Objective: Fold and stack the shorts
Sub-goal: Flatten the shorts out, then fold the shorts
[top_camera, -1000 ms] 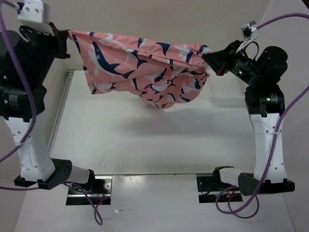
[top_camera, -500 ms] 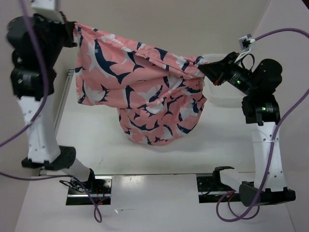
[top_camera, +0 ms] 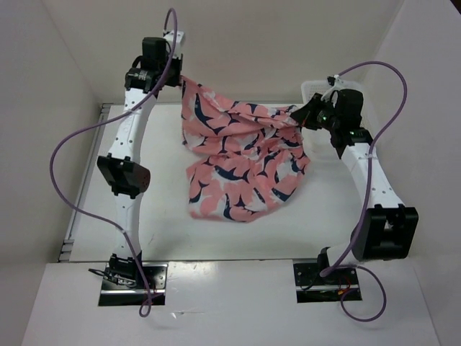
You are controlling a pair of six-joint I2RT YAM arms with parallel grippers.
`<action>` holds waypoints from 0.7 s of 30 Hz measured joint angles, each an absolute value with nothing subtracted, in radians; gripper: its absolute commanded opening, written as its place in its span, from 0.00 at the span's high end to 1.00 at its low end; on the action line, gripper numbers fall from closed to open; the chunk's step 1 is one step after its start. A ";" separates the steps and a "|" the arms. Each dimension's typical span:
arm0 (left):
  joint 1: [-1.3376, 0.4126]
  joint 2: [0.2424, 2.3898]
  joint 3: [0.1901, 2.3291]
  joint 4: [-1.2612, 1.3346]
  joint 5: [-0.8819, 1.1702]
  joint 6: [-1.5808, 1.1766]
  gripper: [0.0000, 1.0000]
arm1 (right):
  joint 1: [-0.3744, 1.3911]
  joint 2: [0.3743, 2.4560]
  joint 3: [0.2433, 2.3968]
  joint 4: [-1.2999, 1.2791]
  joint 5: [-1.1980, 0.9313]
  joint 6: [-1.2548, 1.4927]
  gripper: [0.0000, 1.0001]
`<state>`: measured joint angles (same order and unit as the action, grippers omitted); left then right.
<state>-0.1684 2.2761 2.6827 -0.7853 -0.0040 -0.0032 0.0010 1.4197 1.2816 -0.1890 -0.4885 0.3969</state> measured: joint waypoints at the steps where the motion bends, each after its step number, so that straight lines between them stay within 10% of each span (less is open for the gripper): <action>1: -0.179 2.286 2.696 -0.785 -0.005 -0.004 1.00 | -0.001 1.432 1.282 -0.179 -0.477 0.389 1.00; 9: -0.210 2.221 2.675 -0.794 0.078 -0.003 1.00 | -0.009 1.467 1.243 -0.165 -0.468 0.299 1.00; 21: -0.262 1.793 1.833 -0.964 0.347 -0.004 1.00 | -0.068 1.354 1.117 -0.339 -0.491 0.141 1.00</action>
